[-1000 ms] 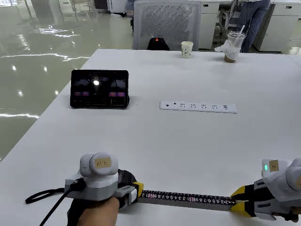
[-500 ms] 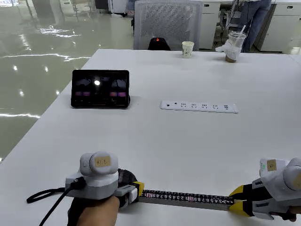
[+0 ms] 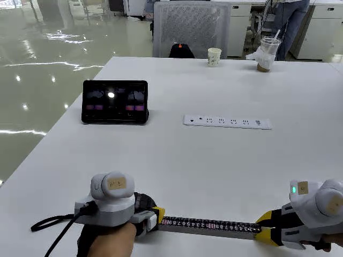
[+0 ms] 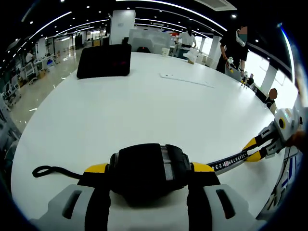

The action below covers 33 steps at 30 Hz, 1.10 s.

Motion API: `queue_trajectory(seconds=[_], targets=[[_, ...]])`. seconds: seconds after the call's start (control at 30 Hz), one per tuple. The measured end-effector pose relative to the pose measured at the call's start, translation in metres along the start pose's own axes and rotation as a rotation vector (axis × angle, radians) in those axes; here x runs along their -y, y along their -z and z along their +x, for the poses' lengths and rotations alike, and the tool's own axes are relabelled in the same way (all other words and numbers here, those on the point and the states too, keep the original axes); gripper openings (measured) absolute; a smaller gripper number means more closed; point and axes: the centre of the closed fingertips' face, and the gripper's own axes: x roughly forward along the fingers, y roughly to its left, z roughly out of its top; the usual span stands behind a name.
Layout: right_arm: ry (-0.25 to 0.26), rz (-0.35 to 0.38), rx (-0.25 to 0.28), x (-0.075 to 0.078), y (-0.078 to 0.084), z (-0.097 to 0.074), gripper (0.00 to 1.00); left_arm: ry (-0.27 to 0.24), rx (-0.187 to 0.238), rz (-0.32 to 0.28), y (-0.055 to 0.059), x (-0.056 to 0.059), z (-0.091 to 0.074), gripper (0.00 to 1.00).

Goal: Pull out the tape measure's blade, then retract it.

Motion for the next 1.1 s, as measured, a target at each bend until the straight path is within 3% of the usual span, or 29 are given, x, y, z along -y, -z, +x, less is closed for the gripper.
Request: queue_trajectory(seconds=[1.1], targets=[[-0.028,-0.012,0.04,-0.01,-0.04,0.032,0.1,0.014,-0.007,-0.021,0.0,0.0,0.0,0.6]])
